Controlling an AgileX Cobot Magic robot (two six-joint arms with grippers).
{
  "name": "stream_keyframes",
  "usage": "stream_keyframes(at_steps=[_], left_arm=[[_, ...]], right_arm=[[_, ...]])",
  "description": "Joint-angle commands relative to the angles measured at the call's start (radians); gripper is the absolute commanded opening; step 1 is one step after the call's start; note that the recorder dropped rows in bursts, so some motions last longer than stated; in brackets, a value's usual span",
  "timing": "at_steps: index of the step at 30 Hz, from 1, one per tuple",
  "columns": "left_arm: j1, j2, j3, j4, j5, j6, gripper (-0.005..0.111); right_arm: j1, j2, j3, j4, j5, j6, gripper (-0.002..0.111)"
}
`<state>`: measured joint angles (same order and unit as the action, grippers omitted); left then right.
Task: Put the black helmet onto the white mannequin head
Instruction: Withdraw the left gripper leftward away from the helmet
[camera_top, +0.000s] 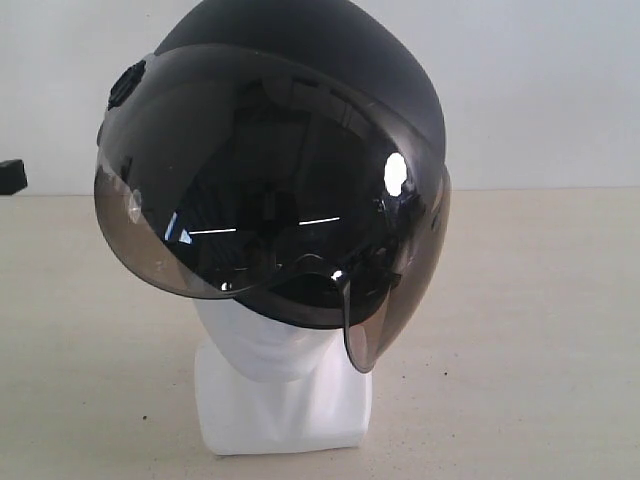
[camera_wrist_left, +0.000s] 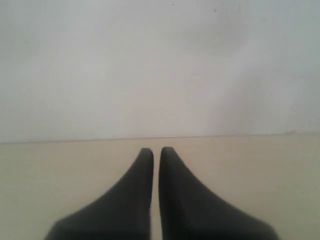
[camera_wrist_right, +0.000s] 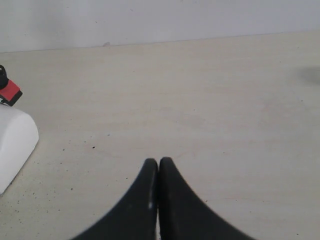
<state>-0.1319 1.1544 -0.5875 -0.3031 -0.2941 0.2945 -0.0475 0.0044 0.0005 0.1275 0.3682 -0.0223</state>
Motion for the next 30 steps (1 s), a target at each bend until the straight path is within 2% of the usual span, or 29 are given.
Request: stream_keyframes(at_steps=[1,3,6,8,11,15,18,20,25,28,30], left_arm=[[0.077,0.026,-0.148,0.465,0.301,-0.448,0.004],[0.081,0.047,-0.210,0.500,0.408,-0.477,0.004],[0.081,0.072,-0.294,0.471,0.479,-0.386,0.004],[0.081,0.079,-0.341,0.385,0.522,-0.289,0.004],[0.081,0.089,-0.428,0.192,0.637,-0.056,0.004],[0.091,0.132,-0.593,-0.089,0.921,0.234,0.004],[0.101,0.154,-0.677,-0.188,1.060,0.340,0.004],[0.111,0.159,-0.694,-0.205,1.107,0.376,0.004],[0.199,0.209,-0.694,-0.243,1.219,0.502,0.004],[0.274,0.271,-0.701,-0.438,1.253,0.623,0.004],[0.324,0.324,-0.708,-0.613,1.347,0.762,0.004]], right_arm=[[-0.002,-0.004,-0.001,-0.006,-0.012,-0.002,0.000],[-0.002,-0.004,-0.001,-0.006,-0.012,0.000,0.000],[-0.002,-0.004,-0.001,-0.006,-0.012,0.000,0.000],[-0.002,-0.004,-0.001,-0.006,-0.012,0.000,0.000],[-0.002,-0.004,-0.001,-0.006,-0.012,0.000,0.000],[-0.002,-0.004,-0.001,-0.006,-0.012,0.000,0.000],[-0.002,-0.004,-0.001,-0.006,-0.012,0.000,0.000],[-0.002,-0.004,-0.001,-0.006,-0.012,0.000,0.000],[-0.002,-0.004,-0.001,-0.006,-0.012,0.000,0.000],[-0.002,-0.004,-0.001,-0.006,-0.012,0.000,0.000],[-0.002,-0.004,-0.001,-0.006,-0.012,0.000,0.000]])
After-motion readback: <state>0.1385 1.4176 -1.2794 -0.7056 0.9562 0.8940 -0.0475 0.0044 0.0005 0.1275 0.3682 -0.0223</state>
